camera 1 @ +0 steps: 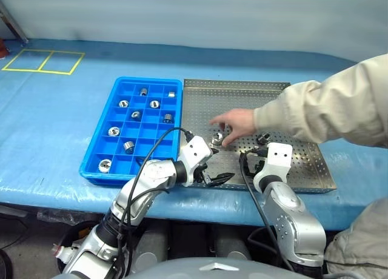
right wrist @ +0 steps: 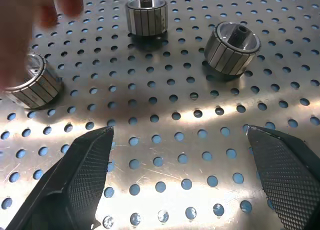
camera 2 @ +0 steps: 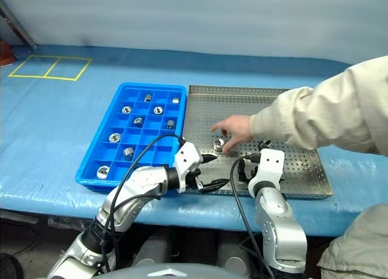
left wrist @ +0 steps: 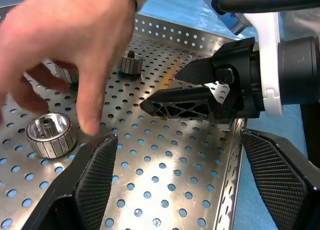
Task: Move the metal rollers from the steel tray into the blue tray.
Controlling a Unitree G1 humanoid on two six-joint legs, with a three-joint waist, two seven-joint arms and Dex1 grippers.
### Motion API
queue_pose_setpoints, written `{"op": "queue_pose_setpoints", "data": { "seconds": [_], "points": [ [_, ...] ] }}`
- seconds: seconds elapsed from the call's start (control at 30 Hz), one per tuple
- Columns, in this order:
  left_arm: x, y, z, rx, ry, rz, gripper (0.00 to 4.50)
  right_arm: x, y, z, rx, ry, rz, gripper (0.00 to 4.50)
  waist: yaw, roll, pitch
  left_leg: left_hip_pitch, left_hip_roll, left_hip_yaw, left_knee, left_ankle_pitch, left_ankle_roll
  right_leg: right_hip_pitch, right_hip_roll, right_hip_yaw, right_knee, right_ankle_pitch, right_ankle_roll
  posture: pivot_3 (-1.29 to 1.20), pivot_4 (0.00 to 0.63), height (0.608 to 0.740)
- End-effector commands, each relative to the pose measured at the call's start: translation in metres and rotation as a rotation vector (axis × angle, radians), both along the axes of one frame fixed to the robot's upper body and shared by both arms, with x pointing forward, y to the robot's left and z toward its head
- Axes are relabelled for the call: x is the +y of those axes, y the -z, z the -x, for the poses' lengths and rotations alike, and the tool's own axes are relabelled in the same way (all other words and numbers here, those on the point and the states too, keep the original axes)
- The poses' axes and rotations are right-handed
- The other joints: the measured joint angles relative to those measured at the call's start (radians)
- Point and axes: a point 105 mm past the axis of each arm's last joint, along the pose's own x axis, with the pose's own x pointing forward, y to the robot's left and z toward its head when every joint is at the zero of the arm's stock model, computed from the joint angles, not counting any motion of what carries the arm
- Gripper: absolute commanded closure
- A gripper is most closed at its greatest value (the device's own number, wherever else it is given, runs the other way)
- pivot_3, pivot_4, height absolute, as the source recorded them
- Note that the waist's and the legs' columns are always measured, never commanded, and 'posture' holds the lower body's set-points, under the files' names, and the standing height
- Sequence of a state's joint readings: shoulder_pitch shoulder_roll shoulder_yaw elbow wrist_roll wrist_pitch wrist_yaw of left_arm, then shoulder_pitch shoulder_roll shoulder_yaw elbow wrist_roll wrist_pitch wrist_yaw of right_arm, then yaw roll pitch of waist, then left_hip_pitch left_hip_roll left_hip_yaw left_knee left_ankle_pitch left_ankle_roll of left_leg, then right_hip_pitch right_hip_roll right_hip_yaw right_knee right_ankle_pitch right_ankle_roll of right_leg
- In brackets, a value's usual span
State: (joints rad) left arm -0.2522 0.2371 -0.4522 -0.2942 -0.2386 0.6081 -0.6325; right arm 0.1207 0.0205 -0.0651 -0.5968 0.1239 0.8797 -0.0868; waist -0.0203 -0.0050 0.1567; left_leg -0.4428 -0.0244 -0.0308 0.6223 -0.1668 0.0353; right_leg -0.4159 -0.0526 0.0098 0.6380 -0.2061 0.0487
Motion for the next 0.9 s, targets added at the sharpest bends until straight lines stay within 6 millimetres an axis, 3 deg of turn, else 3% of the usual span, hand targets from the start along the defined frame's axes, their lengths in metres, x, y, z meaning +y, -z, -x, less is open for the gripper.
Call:
{"op": "queue_pose_setpoints", "data": {
  "seconds": [0.03, 0.3, 0.47, 0.9],
  "points": [
    [-0.005, -0.016, 0.005, -0.049, 0.016, 0.049, 0.23, 0.005, -0.014, -0.006, -0.058, -0.021, 0.001, 0.0, 0.0, 0.0, 0.0, 0.0, 0.0, 0.0, 0.0, 0.0, 0.0, 0.0, 0.0, 0.0, 0.0, 0.0, 0.0, 0.01, 0.15, 0.74],
    [0.006, -0.031, -0.013, -0.131, -0.149, 0.1, 0.23, 0.025, -0.037, -0.029, -0.148, -0.096, 0.016, 0.0, 0.004, 0.0, 0.0, 0.0, 0.0, 0.0, 0.0, 0.0, 0.0, 0.0, 0.0, 0.0, 0.0, 0.0, 0.0, 0.06, 0.15, 0.74],
    [0.019, -0.042, -0.025, -0.218, -0.27, 0.152, 0.23, 0.038, -0.042, -0.048, -0.181, -0.122, 0.02, 0.0, 0.018, 0.0, 0.0, 0.0, 0.0, 0.0, 0.0, 0.001, 0.002, 0.0, 0.001, 0.0, 0.0, 0.0, 0.0, 0.1, 0.15, 0.74],
    [0.028, -0.036, -0.013, -0.175, -0.269, 0.213, 0.23, 0.059, -0.022, -0.074, -0.139, -0.207, 0.019, 0.0, 0.054, 0.0, 0.0, 0.0, 0.0, 0.0, 0.0, 0.002, 0.003, 0.0, 0.006, 0.0, 0.0, 0.0, 0.0, 0.16, 0.15, 0.74]
  ]
}}
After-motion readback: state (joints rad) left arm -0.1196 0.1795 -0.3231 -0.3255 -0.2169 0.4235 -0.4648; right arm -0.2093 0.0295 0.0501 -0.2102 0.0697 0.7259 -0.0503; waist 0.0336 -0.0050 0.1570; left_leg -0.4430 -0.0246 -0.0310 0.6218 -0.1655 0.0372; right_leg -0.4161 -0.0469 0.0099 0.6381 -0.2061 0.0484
